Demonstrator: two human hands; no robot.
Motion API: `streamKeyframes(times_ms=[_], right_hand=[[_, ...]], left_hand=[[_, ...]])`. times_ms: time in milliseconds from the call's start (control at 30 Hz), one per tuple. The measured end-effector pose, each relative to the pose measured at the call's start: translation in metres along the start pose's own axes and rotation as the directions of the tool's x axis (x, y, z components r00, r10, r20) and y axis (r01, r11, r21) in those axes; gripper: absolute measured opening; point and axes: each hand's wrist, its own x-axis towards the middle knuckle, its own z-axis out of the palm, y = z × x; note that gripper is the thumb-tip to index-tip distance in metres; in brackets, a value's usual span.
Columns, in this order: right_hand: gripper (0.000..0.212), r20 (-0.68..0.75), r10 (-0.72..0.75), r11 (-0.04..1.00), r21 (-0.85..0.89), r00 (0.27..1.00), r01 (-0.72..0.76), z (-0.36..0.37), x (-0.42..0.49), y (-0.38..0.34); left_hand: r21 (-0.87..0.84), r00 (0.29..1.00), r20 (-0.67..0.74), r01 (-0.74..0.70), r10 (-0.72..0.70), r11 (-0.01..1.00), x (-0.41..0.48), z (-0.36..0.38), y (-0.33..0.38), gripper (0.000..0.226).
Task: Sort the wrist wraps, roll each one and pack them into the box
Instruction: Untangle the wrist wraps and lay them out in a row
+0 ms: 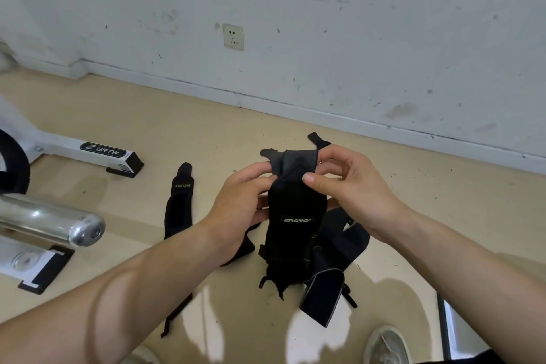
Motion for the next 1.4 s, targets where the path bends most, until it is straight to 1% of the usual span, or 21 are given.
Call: streamKeyframes(times_ms=[67, 133, 333, 433, 467, 533, 600, 700, 767, 833, 867, 967, 1000, 1033, 1100, 1167, 1200, 1233, 1300, 1333, 1400], right_hand=[[0.013, -0.007, -0.019, 0.999, -0.029, 1.000, 0.019, 0.001, -0.001, -0.001], [0.015, -0.009, -0.035, 0.998, -0.047, 0.999, 0.034, 0.001, -0.002, -0.001], [0.018, 0.012, -0.050, 0.990, -0.133, 0.999, 0.051, -0.001, -0.001, -0.002], [0.018, 0.016, -0.047, 0.986, -0.162, 0.999, 0.049, -0.001, 0.000, 0.001], [0.019, 0.013, -0.045, 0.985, -0.163, 0.999, 0.046, 0.000, -0.001, 0.001], [0.016, 0.020, -0.037, 0.985, -0.166, 0.999, 0.040, 0.001, -0.001, 0.000], [0.018, 0.018, -0.031, 0.983, -0.182, 0.999, 0.034, 0.003, -0.001, 0.001], [0.021, -0.017, -0.025, 0.972, -0.234, 1.000, 0.020, 0.008, -0.003, 0.003], [0.014, 0.050, 0.032, 0.973, -0.231, 0.998, -0.020, 0.011, -0.004, 0.004], [0.019, 0.118, 0.070, 0.971, -0.236, 0.991, -0.040, 0.014, -0.007, 0.007], [0.023, 0.109, 0.065, 0.967, -0.254, 0.992, -0.035, 0.017, -0.007, 0.008], [0.037, 0.018, 0.034, 0.957, -0.290, 0.999, -0.027, 0.023, -0.007, 0.015], [0.045, 0.003, 0.050, 0.967, -0.251, 0.999, -0.048, 0.024, -0.008, 0.015], [0.049, 0.025, 0.083, 0.983, -0.169, 0.996, -0.078, 0.026, -0.008, 0.015], [0.041, 0.154, 0.140, 0.990, 0.000, 0.978, -0.142, 0.028, -0.011, 0.015], [0.030, 0.272, 0.177, 0.979, 0.047, 0.946, -0.197, 0.034, -0.013, 0.015], [0.026, 0.289, 0.194, 0.974, 0.055, 0.938, -0.219, 0.038, -0.014, 0.018], [0.022, 0.284, 0.202, 0.972, 0.061, 0.937, -0.229, 0.042, -0.015, 0.020], [0.019, 0.230, 0.182, 0.978, 0.055, 0.956, -0.200, 0.052, -0.015, 0.021], [0.019, 0.196, 0.162, 0.984, 0.042, 0.967, -0.173, 0.056, -0.015, 0.021], [0.020, 0.143, 0.118, 0.991, 0.039, 0.983, -0.125, 0.063, -0.016, 0.022]], left_hand=[[0.001, 1.000, 0.019, -0.007, 0.007, 1.000, 0.000, 0.000, 0.000, 0.035], [0.018, 1.000, 0.024, -0.009, 0.008, 1.000, 0.001, 0.000, 0.001, 0.037], [0.042, 0.999, 0.027, 0.015, -0.016, 0.999, 0.000, 0.000, 0.002, 0.036], [0.024, 0.999, 0.031, 0.033, -0.034, 0.999, 0.001, 0.001, 0.003, 0.032], [0.038, 0.999, 0.038, 0.013, -0.014, 0.999, 0.000, 0.001, 0.003, 0.029], [0.084, 0.996, 0.062, -0.072, 0.067, 0.994, -0.002, 0.003, 0.000, 0.021], [0.086, 0.989, 0.069, -0.137, 0.131, 0.987, -0.003, 0.004, -0.003, 0.025], [0.064, 0.983, 0.058, -0.176, 0.173, 0.982, -0.001, 0.003, -0.005, 0.030], [0.047, 0.983, 0.057, -0.180, 0.177, 0.983, -0.001, 0.002, -0.005, 0.029], [0.038, 0.984, 0.046, -0.173, 0.172, 0.984, 0.000, 0.002, -0.005, 0.028], [0.037, 0.986, 0.033, -0.168, 0.166, 0.985, 0.000, 0.002, -0.007, 0.027], [0.030, 0.988, -0.009, -0.153, 0.153, 0.988, 0.002, 0.004, -0.010, 0.027], [0.028, 0.987, -0.023, -0.157, 0.158, 0.987, 0.003, 0.004, -0.009, 0.027], [0.017, 0.986, -0.040, -0.164, 0.165, 0.986, 0.005, 0.003, -0.006, 0.027], [-0.043, 0.978, -0.086, -0.192, 0.188, 0.980, 0.009, 0.001, 0.002, 0.025], [-0.102, 0.966, -0.152, -0.224, 0.208, 0.969, 0.015, -0.004, 0.010, 0.024], [-0.127, 0.961, -0.190, -0.225, 0.199, 0.966, 0.018, -0.007, 0.012, 0.023], [-0.153, 0.958, -0.230, -0.209, 0.171, 0.966, 0.021, -0.009, 0.012, 0.023], [-0.166, 0.949, -0.301, -0.152, 0.097, 0.974, 0.025, -0.012, 0.009, 0.025], [-0.142, 0.945, -0.318, -0.121, 0.070, 0.983, 0.027, -0.013, 0.007, 0.027], [-0.091, 0.954, -0.298, -0.050, 0.021, 0.995, 0.028, -0.017, 0.005, 0.038]])
